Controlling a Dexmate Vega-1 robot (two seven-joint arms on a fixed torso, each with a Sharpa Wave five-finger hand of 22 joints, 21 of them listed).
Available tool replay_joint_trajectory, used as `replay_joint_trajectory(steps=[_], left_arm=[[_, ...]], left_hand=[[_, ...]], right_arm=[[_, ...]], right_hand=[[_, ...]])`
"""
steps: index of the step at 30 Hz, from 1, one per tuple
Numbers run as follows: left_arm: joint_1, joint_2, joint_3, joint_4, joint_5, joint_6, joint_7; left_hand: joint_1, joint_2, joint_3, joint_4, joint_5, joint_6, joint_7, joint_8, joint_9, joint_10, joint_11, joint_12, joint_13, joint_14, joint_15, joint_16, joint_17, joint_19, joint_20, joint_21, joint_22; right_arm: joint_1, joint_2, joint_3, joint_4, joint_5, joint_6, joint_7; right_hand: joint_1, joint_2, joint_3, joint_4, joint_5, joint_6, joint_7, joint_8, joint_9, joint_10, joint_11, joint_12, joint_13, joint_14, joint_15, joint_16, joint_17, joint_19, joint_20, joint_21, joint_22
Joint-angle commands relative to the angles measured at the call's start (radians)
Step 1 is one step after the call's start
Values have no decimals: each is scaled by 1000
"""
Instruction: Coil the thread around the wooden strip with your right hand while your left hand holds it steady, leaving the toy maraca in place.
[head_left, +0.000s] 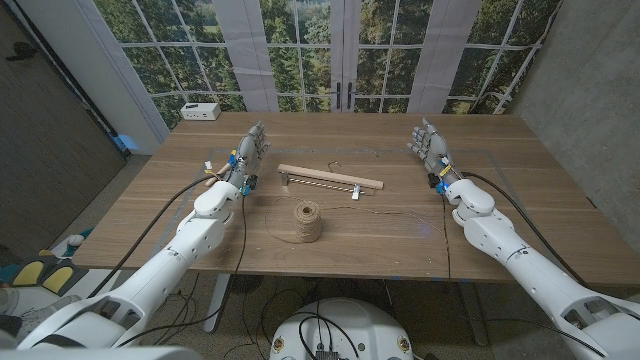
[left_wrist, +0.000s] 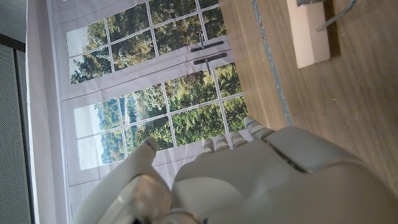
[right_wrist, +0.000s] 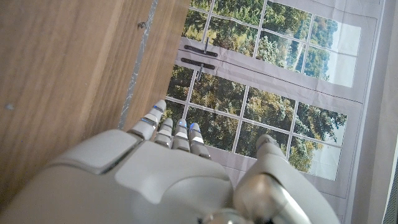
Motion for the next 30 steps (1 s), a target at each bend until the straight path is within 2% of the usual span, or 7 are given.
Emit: replay_joint_trajectory(steps=[1,3,4,18,23,26,30], left_arm=[[-28,-34,8,80,73,-121,35],[-38,-45,8,109,90,-167,34],[-35,-42,11,101,119,-169,70],[-37,54,48,-18,340,-82,226],[-46,78,56,-44,376,-52,235],[-56,91,61,-45,357,-48,186],[-50,136,64,-113,405,21,210]], left_hand=[[10,-22,-30,-35,2,-84,-34,10,6,-82,-17,11,3,-69,5,12,2,18,54,0,3],[14,-29,-36,-44,4,-49,-45,15,6,-57,-24,16,3,-21,39,20,3,27,104,-1,5],[19,-31,-39,-50,6,-16,-66,19,7,-32,-2,21,4,10,58,22,4,53,123,6,7],[82,-40,-31,-116,-5,85,-103,23,9,71,23,39,9,128,86,25,5,125,151,22,12],[103,-40,-25,-135,-10,87,-103,21,9,78,26,39,9,137,92,23,5,131,153,22,12],[144,-40,-14,-174,-23,124,-87,27,10,122,44,48,11,156,83,19,5,149,105,25,13],[156,-39,-12,-186,-28,141,-75,28,10,132,53,48,11,169,81,20,5,154,97,26,14]], right_arm=[[9,13,-2,27,3,9,7],[12,15,-3,36,3,13,13],[13,16,-4,40,3,14,13],[29,19,-9,61,-4,26,31],[31,17,-10,59,-7,28,34],[31,17,-10,58,-5,27,36],[32,7,-16,53,-22,26,32]], right_hand=[[15,1,9,-3,7,-1,6,5,5,1,2,7,5,-2,7,3,0,9,1,4,5],[16,2,10,-4,7,-1,5,5,5,2,3,7,5,-2,7,2,0,9,0,4,4],[17,2,10,-5,7,-1,5,5,5,3,3,7,5,-2,7,2,0,9,0,4,4],[28,4,14,-14,8,1,3,7,4,5,5,7,5,-2,8,0,-4,12,-3,4,4],[32,4,15,-17,8,1,3,8,4,6,7,6,5,-1,8,0,-5,13,-5,4,4],[34,4,16,-19,8,1,1,8,4,8,7,7,5,-2,10,-1,-6,13,-5,4,4],[37,4,17,-22,8,1,-1,8,4,7,7,6,5,-4,9,-3,-7,11,-5,2,4]])
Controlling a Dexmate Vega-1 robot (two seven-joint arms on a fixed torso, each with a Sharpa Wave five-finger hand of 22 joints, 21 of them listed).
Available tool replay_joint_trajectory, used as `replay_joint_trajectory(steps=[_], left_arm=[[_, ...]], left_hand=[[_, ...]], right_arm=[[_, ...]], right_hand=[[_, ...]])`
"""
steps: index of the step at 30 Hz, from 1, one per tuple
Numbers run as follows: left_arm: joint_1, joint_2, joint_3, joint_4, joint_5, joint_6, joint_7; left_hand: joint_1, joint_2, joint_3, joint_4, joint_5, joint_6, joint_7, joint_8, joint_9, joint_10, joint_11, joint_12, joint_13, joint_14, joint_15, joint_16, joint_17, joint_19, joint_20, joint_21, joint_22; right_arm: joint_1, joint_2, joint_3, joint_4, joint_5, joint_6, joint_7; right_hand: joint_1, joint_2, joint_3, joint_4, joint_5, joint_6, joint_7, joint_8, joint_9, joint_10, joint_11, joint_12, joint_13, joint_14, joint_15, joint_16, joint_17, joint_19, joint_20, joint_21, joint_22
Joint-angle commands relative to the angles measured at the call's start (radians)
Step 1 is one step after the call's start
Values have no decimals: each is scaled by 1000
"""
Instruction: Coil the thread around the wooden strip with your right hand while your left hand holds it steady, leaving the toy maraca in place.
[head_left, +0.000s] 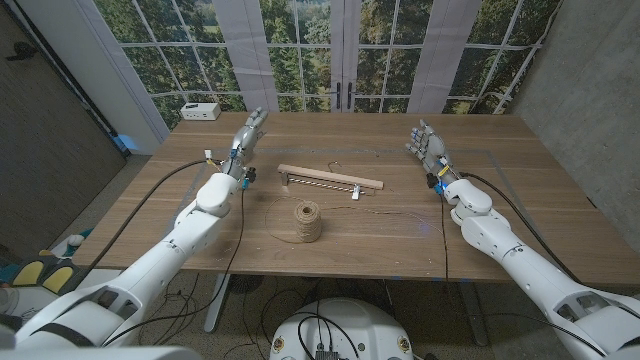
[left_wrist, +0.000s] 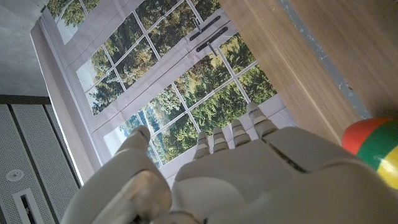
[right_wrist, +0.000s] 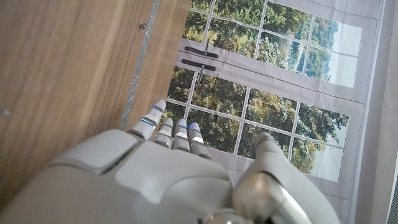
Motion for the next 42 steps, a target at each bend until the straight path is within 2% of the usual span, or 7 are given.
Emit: replay_joint_trajectory(steps=[1,5,9,14,22,34,42], left_arm=[[-9,93,18,-110,95,107,15],[-12,126,17,-149,105,143,-4],[-22,186,23,-217,138,212,-37],[-26,236,22,-291,172,292,-47],[-32,272,22,-339,187,328,-80],[-53,356,32,-451,252,442,-144],[-58,398,37,-503,302,473,-168]], left_hand=[[21,0,3,-15,-5,22,4,9,6,12,4,5,2,12,1,4,6,5,-9,4,5],[27,0,3,-22,-8,27,13,7,6,24,14,7,3,7,-5,-1,6,5,-3,4,6],[26,-10,-4,-28,-11,41,12,7,6,39,19,9,3,11,-14,-2,6,10,-11,5,7],[26,-15,-8,-31,-13,47,16,6,6,44,15,8,3,13,-16,-3,6,12,-7,5,7],[28,-19,-12,-37,-14,56,26,4,7,48,16,6,4,13,-14,-5,6,10,3,3,8],[28,-29,-20,-44,-13,36,13,-9,7,36,8,-4,5,12,-21,-8,7,12,13,3,9],[29,-34,-26,-48,-13,5,5,-21,8,22,1,-13,6,2,-30,-12,7,9,16,0,10]], right_arm=[[3,-11,-5,-7,-16,-1,1],[2,-12,-5,-5,-18,2,4],[1,-15,-6,-11,-21,5,5],[-1,-13,-7,-15,-21,12,9],[-11,-14,-7,-28,-24,22,8],[-28,-4,-5,-45,-25,52,1],[-46,-3,-2,-70,-19,48,-12]], right_hand=[[14,-2,3,-8,8,1,-1,5,5,3,2,6,5,-1,5,-3,0,3,4,2,4],[15,-2,3,-9,8,1,-2,5,5,2,1,5,5,-2,7,-3,-1,1,4,1,4],[18,-1,4,-12,8,-1,-1,4,5,1,1,4,5,-7,8,-6,-1,-4,5,-1,4],[23,2,7,-15,8,-3,-2,4,5,-1,2,3,5,-9,10,-7,-2,-6,7,-2,4],[30,6,11,-21,8,-4,-3,4,5,-1,0,3,5,-10,10,-7,-3,-8,7,-2,4],[39,9,15,-28,7,-9,-8,3,5,0,-1,3,5,-10,10,-7,-4,-8,9,-2,4],[45,9,17,-33,6,-11,-10,3,5,-1,-2,2,5,-9,10,-7,-5,-9,10,-2,5]])
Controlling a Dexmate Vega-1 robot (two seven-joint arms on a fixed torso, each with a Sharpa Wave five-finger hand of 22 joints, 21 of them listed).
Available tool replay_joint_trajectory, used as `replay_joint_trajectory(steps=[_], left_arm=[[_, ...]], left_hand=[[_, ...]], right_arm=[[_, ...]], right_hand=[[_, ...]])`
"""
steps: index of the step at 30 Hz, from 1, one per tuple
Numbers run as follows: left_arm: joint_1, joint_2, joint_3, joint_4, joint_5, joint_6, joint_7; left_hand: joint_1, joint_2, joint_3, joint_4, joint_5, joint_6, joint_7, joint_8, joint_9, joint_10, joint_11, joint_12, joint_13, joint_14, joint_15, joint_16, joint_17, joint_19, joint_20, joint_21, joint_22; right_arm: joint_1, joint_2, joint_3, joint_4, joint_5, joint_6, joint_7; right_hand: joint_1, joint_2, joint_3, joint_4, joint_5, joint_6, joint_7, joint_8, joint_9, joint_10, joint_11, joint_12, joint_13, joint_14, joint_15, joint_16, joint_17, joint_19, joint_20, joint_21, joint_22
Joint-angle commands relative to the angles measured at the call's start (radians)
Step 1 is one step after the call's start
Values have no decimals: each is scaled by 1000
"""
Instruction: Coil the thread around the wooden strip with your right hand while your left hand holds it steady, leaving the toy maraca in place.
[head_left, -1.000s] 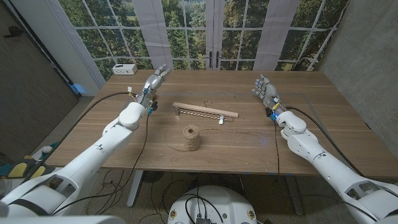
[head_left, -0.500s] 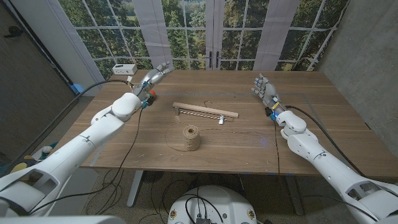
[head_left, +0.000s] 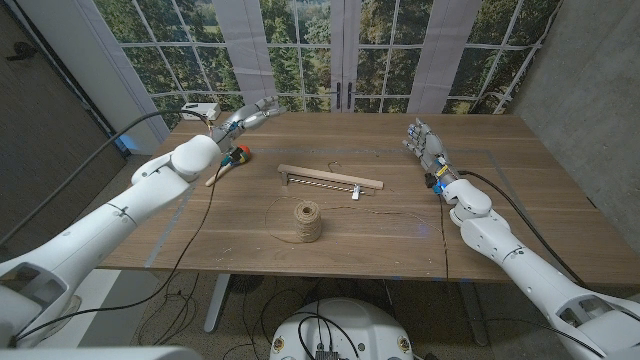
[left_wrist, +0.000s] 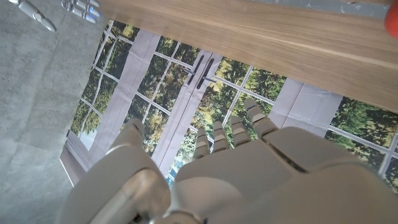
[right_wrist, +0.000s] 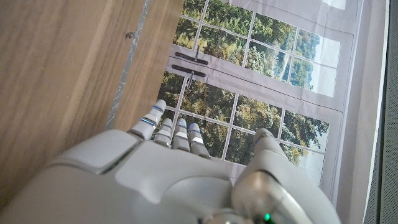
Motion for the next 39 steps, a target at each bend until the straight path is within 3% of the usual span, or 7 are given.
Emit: replay_joint_trajectory(steps=[1,14,19,25,27,39], left_arm=[[-13,73,8,-98,66,76,-48],[-94,137,79,-199,201,213,-211],[-127,137,112,-228,280,265,-243],[-201,130,180,-255,386,331,-363],[-225,120,200,-248,406,340,-407],[-297,103,260,-267,543,388,-556]], left_hand=[[1,-12,-4,-5,-1,-26,-4,-7,3,-12,-1,-6,6,-10,-5,-5,3,1,4,0,5],[20,-25,-13,-28,2,-97,-18,-14,4,-64,-18,-30,8,-31,-21,-9,2,-2,-6,-5,5],[31,-22,-13,-36,4,-141,-21,-18,5,-95,-32,-40,8,-44,-26,-10,2,-5,-6,-8,6],[48,-23,-13,-49,5,-188,-32,-18,5,-134,-42,-48,9,-70,-35,-15,2,-8,-16,-11,6],[65,-20,-13,-59,4,-234,-34,-17,6,-173,-45,-52,10,-98,-28,-17,2,-24,-15,-19,6],[82,-11,-17,-65,2,-298,-37,-13,7,-246,-39,-53,13,-128,2,-11,3,-52,0,-30,9]], right_arm=[[-23,3,3,-28,-2,13,-15],[-63,-19,12,-96,-1,-2,-42],[-75,-21,18,-105,7,5,-39],[-83,-23,22,-113,10,11,-39],[-83,-26,21,-112,6,16,-34],[-87,-23,25,-109,16,22,-26]], right_hand=[[10,0,2,-11,6,0,1,4,5,0,-2,2,5,-4,5,-1,-1,-4,6,-3,5],[21,9,8,-17,5,0,1,4,5,1,2,3,5,-5,4,0,-1,-5,6,-2,5],[24,11,10,-20,4,0,2,5,5,1,1,2,5,-4,5,0,-1,-5,5,-2,5],[28,12,12,-23,3,2,5,6,5,3,0,3,5,-1,4,1,-2,-4,5,-2,5],[30,11,12,-25,2,7,9,8,5,8,2,5,5,0,4,1,-2,-3,6,-1,5],[30,10,11,-28,-2,18,15,12,6,21,3,9,5,4,-1,3,-1,1,5,0,5]])
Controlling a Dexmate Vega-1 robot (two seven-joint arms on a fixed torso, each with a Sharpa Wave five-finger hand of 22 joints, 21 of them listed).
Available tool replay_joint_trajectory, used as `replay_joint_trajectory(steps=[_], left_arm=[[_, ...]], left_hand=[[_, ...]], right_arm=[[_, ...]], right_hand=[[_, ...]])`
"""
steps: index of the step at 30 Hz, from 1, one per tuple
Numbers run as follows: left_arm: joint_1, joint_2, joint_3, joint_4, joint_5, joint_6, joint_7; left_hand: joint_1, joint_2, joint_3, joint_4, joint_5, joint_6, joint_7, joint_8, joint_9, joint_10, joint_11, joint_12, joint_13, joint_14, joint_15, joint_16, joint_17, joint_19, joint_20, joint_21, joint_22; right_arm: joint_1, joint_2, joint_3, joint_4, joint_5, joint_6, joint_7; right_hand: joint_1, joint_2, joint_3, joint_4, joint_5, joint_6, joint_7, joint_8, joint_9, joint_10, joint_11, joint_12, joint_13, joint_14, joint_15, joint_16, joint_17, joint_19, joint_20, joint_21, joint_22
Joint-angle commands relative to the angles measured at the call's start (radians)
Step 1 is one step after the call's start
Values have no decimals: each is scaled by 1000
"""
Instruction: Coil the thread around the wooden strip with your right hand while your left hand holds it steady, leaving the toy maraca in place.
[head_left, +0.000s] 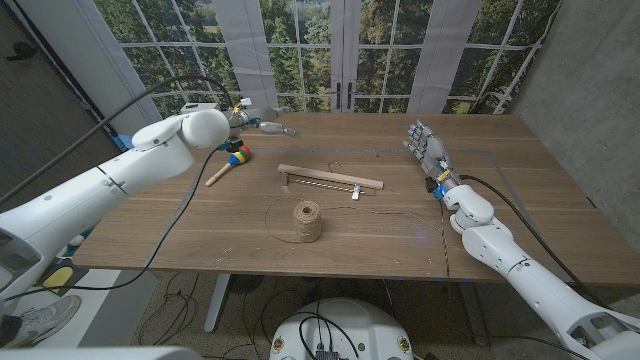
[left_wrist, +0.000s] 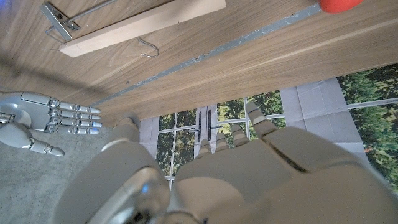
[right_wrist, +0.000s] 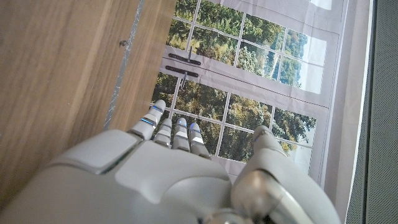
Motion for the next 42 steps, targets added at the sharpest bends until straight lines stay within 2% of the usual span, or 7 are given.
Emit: replay_joint_trajectory(steps=[1,11,18,23,29,36,42], left_arm=[[-78,-14,71,-27,156,53,-140],[-154,-37,145,-36,346,71,-318],[-137,-54,141,-37,434,55,-318],[-124,-64,136,-39,499,34,-314],[-125,-79,137,-31,570,9,-346],[-91,-85,117,-36,623,-17,-314],[-53,-100,89,-31,625,-24,-274]], left_hand=[[16,1,2,-6,2,-153,-4,6,2,-96,6,-3,3,-5,6,5,3,-6,9,0,4],[50,-8,-9,-22,7,-24,-14,51,1,-9,7,41,3,-36,4,9,3,-9,-4,-4,2],[92,-6,-3,-36,14,25,-23,59,0,40,-14,56,1,-10,4,19,2,14,-7,2,0],[234,-68,-20,-39,38,207,32,89,5,236,-26,110,7,189,-59,57,5,71,-7,10,-5],[290,-97,-37,-38,52,286,67,97,9,339,-40,152,20,262,-75,60,9,105,-11,17,-5],[389,-84,-25,-46,65,353,58,103,14,378,-62,184,32,319,-100,57,12,152,-66,30,-4],[451,-77,-34,-38,63,403,40,105,16,420,-89,212,39,407,-139,70,16,188,-52,41,-3]], right_arm=[[-4,-1,2,3,2,16,13],[1,9,0,18,6,23,20],[1,8,-1,21,5,25,23],[2,7,-2,21,4,23,26],[1,5,-3,18,5,22,26],[-13,3,2,3,6,25,19],[-25,-5,1,-13,2,23,15]], right_hand=[[10,-2,4,-5,-2,8,4,8,6,10,0,5,5,4,-1,3,2,6,0,0,5],[8,-2,3,-5,-5,10,3,8,6,11,-2,5,5,3,-2,3,3,6,0,0,5],[8,-2,3,-5,-6,11,3,8,6,12,-4,5,6,3,-3,3,4,6,0,0,5],[7,-2,2,-6,-6,12,1,8,6,14,-2,5,6,2,-4,3,4,4,1,-1,5],[4,-3,1,-5,-8,13,0,8,6,13,-2,4,6,2,-4,3,5,3,1,-1,5],[2,-4,0,-5,-8,14,0,8,6,14,-2,4,6,1,-2,3,6,3,1,-1,5],[0,-4,-1,-4,-9,15,-1,7,6,15,-2,4,6,1,-2,3,6,4,1,-1,6]])
